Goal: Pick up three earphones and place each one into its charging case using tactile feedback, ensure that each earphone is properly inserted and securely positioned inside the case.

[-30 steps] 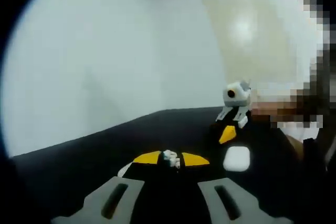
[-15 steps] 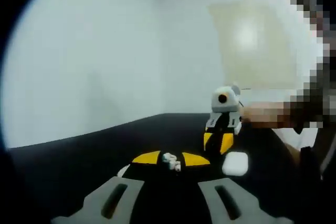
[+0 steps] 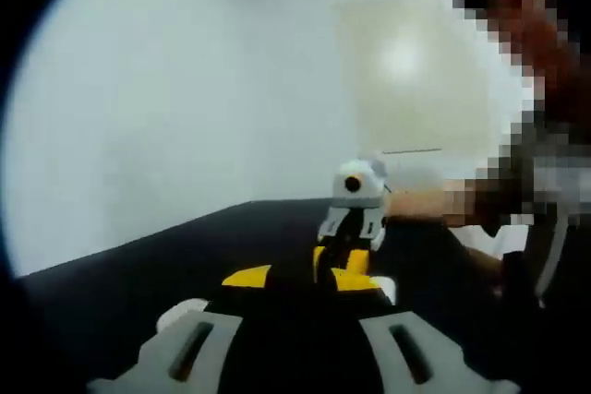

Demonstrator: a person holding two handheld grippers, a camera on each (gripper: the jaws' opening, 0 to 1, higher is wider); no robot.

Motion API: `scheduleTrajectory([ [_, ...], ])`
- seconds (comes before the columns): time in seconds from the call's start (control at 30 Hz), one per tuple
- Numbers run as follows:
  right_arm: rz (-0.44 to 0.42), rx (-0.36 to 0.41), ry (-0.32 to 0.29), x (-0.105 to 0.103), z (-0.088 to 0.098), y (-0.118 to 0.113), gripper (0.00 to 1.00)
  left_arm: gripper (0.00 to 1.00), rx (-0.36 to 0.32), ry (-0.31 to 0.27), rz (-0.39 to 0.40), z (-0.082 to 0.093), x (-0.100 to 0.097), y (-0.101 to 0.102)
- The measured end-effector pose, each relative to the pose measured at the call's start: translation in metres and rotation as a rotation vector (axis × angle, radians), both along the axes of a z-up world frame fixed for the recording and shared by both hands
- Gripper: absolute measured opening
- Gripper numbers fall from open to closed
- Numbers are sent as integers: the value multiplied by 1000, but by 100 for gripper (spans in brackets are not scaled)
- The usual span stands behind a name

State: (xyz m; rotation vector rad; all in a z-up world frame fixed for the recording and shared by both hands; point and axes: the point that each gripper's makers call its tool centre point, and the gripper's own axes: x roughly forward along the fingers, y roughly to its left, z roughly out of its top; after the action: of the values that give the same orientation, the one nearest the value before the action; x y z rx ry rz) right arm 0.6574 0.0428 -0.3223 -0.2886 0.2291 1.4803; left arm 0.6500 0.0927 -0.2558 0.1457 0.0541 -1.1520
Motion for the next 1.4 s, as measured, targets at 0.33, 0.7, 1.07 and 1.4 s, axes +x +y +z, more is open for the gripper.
scheduleTrajectory([
  [0.33,13,-6,-45,0,2,-2,19,22,245,77,-150,-28,8,-67],
  [0.7,25,-11,-58,3,3,0,19,15,229,141,-144,-30,10,-64],
  [1.07,43,-10,-163,3,4,2,19,14,145,405,-108,-23,10,-64],
  [1.4,40,-4,-85,2,2,3,19,14,50,181,91,15,50,-25],
])
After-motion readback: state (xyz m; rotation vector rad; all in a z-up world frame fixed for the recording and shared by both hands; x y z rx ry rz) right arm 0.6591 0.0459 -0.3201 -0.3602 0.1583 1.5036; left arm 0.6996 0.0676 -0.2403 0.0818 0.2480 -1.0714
